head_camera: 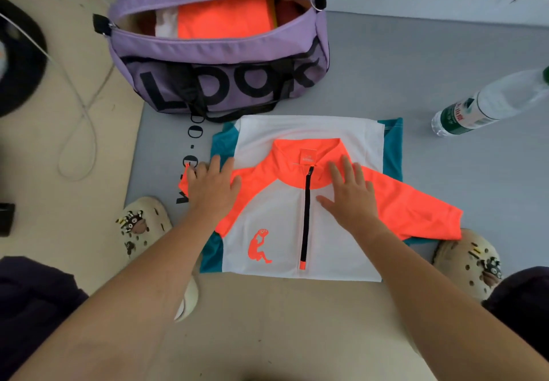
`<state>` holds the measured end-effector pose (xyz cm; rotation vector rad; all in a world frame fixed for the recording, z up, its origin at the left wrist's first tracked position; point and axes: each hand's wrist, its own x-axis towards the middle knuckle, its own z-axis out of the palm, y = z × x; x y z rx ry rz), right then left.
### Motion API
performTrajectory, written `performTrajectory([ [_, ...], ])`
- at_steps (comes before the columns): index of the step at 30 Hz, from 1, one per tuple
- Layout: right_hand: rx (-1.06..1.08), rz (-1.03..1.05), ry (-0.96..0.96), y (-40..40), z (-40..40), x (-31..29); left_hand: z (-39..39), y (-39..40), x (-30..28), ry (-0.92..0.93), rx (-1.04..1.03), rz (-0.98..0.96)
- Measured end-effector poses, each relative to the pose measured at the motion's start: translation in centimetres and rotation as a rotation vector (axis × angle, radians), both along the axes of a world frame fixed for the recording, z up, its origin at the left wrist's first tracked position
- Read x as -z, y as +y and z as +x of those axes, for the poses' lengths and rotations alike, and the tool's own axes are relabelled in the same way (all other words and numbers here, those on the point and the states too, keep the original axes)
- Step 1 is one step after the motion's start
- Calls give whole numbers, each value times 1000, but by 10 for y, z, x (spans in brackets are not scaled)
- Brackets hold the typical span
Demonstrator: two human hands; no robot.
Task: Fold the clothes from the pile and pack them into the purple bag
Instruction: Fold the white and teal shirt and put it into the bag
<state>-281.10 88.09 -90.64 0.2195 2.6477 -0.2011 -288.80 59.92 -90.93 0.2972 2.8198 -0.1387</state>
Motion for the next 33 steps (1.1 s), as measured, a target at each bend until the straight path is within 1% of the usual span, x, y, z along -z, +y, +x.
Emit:
performTrajectory([
  [2,2,51,11,-4,-2,2,-8,-19,-2,-18,-166,-101],
  [3,10,69,39,-5,-4,2,-13,-26,-4,-21,-252,-104],
  [4,21,88,75,-8,-6,3,-20,-30,-5,-18,-316,-55],
  [5,35,109,111,-10,-11,2,-28,-31,-6,-10,-354,47],
  [7,55,123,187,-18,-25,2,-48,-23,-7,-3,-409,348],
  [8,57,100,231,-23,-33,3,-58,-15,-6,-13,-476,488],
  [10,29,19,285,-32,-48,4,-78,2,-4,-68,-714,699],
  [11,0,-13,279,-36,-55,6,-87,8,-2,-102,-849,761],
  [12,-29,-33,260,-39,-60,8,-95,12,2,-137,-949,776],
  [13,-49,-43,237,-40,-64,12,-101,14,5,-184,-988,731],
  [15,-71,-44,196,-40,-67,19,-108,16,5,-287,-992,599],
  [16,-83,-34,193,-39,-66,23,-110,16,5,-320,-1008,585],
  [17,-94,-22,201,-39,-64,26,-112,16,7,-336,-1027,621],
  [18,-100,-11,209,-38,-63,28,-113,15,8,-327,-1044,706],
  [21,-102,-16,219,-38,-63,33,-111,13,9,-181,-997,1009],
  [23,-99,-34,218,-38,-64,34,-104,11,9,-73,-930,1114],
  [25,-100,-37,207,-38,-64,34,-99,6,9,54,-907,1096],
  [27,-104,-46,188,-38,-66,31,-95,3,7,230,-888,991],
  [28,-110,-57,179,-38,-68,30,-92,3,5,327,-828,934],
  [29,-114,-68,180,-37,-70,28,-88,7,3,396,-707,886],
  [30,-107,-73,190,-35,-71,25,-82,14,0,394,-539,850],
  [31,-80,-72,210,-32,-71,21,-74,24,-2,319,-361,824],
  [33,49,-69,268,-20,-67,15,-56,46,-1,85,-73,716],
])
